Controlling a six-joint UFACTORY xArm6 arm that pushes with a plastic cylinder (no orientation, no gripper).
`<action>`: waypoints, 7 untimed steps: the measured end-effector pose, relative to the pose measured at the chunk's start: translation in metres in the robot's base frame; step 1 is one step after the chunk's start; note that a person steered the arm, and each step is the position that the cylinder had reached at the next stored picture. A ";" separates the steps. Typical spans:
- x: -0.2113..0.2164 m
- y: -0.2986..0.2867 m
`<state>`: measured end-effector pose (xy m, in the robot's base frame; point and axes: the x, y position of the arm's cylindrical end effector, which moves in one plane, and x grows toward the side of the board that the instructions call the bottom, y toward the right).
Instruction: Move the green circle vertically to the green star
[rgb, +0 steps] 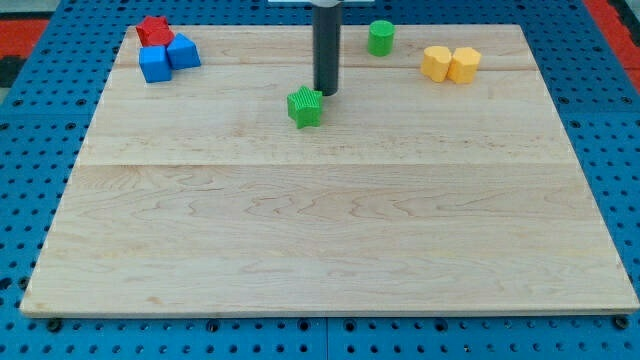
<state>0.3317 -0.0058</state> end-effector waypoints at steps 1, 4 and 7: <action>0.042 -0.001; -0.095 0.150; -0.124 0.092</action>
<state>0.2073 0.0860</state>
